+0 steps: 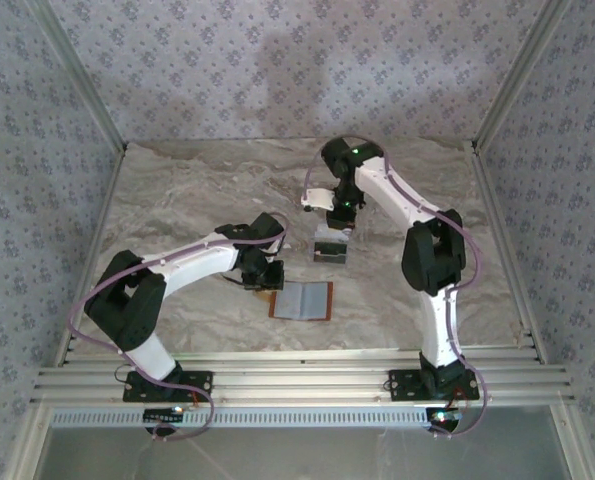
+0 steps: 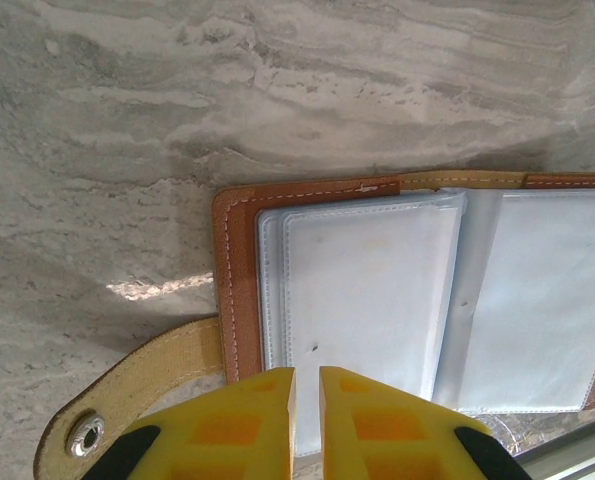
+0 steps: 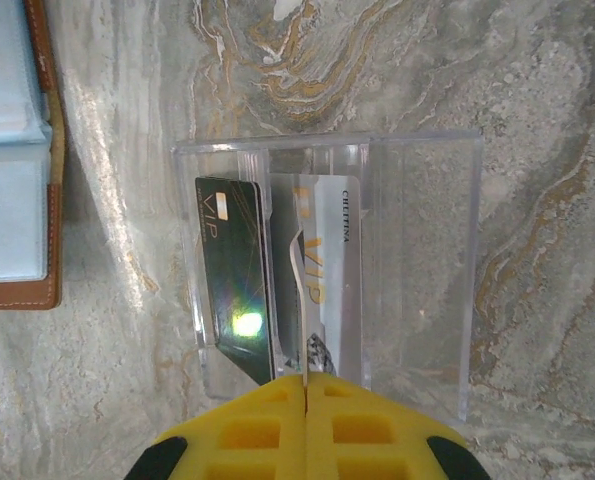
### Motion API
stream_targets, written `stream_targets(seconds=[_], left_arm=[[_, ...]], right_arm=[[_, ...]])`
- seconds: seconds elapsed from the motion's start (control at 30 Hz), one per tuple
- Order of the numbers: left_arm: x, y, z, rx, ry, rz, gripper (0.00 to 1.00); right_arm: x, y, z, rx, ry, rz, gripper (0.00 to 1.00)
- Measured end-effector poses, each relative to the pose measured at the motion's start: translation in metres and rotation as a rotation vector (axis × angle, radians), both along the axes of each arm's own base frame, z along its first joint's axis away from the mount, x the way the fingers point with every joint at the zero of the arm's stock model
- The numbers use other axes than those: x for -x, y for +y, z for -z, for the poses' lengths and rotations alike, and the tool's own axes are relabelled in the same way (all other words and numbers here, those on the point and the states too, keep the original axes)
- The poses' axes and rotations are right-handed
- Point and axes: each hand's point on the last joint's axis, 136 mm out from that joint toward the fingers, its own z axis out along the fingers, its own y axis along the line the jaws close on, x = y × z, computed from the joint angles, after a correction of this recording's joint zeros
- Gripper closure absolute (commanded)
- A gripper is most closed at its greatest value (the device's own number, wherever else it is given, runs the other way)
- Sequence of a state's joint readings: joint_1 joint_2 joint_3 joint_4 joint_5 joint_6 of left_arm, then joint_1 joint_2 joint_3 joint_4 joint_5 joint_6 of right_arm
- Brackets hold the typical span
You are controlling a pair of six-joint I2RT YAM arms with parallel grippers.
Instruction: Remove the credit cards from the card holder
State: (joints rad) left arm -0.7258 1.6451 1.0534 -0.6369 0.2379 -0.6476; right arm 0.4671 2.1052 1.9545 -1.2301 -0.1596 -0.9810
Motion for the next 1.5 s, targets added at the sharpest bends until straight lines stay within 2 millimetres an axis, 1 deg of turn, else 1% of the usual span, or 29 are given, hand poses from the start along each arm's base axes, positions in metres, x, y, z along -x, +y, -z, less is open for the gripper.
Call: stream_targets(seconds=[0.33, 0.5, 0.53, 0.67, 0.77, 0.8, 0.93, 1.03, 1.17, 1.33, 1.43, 1.5], left_arm=[[0.001, 0.004, 0.003, -0.008, 0.009, -0.005, 0.85], [0.002, 0.004, 0.003, -0.01, 0.012, -0.005, 0.84], [0.002, 0.004, 0.003, -0.01, 0.012, -0.005, 0.84], [0.002, 0.004, 0.003, -0.011, 0.013, -0.005, 0.84], [0.003, 0.005, 0.003, -0.013, 0.015, -0.005, 0.84], [0.003, 0.005, 0.003, -0.014, 0.016, -0.005, 0.84], [0.004, 0.006, 0.003, -0.018, 0.02, -0.002, 0.84], [0.005, 0.007, 0.004, -0.024, 0.024, 0.002, 0.84], [0.004, 0.008, 0.001, -0.026, 0.024, 0.007, 0.84], [-0.005, 0.004, -0.008, -0.009, -0.002, 0.014, 0.85], [-0.01, 0.003, -0.011, -0.001, -0.013, 0.011, 0.86], [-0.012, 0.005, -0.01, 0.001, -0.011, 0.007, 0.87]], right_arm=[[0.002, 0.003, 0.025, 0.024, 0.058, -0.009, 1.0], [0.008, 0.006, 0.031, 0.023, 0.09, -0.022, 1.0], [0.009, 0.007, 0.031, 0.022, 0.096, -0.023, 0.99], [0.012, 0.009, 0.036, 0.02, 0.114, -0.032, 0.83], [0.012, 0.009, 0.036, 0.023, 0.111, -0.033, 0.75], [0.011, 0.009, 0.036, 0.024, 0.108, -0.032, 0.73], [0.002, 0.009, 0.036, 0.028, 0.061, -0.03, 0.7], [-0.003, 0.007, 0.027, 0.028, 0.004, -0.028, 0.68], [-0.008, 0.006, 0.0, 0.012, -0.118, -0.025, 0.68], [-0.004, 0.012, -0.033, -0.049, -0.251, 0.001, 0.69], [0.001, 0.02, -0.042, -0.109, -0.289, 0.063, 0.69], [0.008, 0.026, -0.042, -0.149, -0.293, 0.113, 0.68]])
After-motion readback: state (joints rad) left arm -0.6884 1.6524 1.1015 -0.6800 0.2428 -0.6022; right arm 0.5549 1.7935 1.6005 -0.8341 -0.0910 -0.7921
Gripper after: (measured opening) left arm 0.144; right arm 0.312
